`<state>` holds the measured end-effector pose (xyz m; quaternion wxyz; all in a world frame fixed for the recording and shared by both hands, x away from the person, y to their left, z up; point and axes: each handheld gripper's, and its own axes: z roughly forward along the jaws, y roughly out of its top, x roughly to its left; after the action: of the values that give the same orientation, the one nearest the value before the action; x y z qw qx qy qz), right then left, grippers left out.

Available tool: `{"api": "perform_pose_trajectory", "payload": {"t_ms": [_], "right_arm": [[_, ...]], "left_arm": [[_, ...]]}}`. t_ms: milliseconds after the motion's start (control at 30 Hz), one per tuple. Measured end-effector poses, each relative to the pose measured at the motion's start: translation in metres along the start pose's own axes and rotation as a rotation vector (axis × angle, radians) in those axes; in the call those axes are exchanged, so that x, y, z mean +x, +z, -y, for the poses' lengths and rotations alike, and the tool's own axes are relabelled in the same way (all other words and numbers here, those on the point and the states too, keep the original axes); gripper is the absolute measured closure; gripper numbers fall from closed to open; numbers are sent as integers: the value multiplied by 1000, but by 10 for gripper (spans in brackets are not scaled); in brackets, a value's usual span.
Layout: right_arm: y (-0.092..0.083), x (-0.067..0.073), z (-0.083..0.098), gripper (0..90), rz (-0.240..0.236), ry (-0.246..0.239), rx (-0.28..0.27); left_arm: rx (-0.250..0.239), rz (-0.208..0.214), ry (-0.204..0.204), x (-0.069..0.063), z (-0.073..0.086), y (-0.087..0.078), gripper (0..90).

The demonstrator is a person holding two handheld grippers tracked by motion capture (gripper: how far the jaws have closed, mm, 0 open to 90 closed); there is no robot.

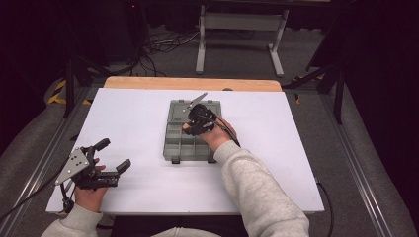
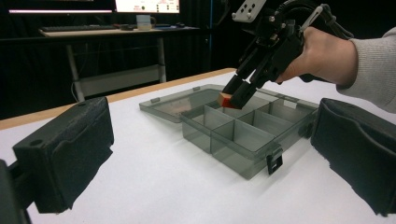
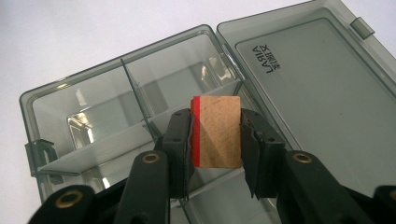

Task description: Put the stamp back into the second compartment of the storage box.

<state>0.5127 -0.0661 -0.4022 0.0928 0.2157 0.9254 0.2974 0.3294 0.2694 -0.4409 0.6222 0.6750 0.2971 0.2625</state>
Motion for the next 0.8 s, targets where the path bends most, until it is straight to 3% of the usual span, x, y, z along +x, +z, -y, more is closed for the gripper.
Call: {"api": "perform_pose_trajectory", "payload": {"t_ms": [800], "right_arm": [[9, 0, 2, 655, 4, -25, 45]], "left_arm": [[-6, -3, 0, 0, 0, 0, 2]]}}
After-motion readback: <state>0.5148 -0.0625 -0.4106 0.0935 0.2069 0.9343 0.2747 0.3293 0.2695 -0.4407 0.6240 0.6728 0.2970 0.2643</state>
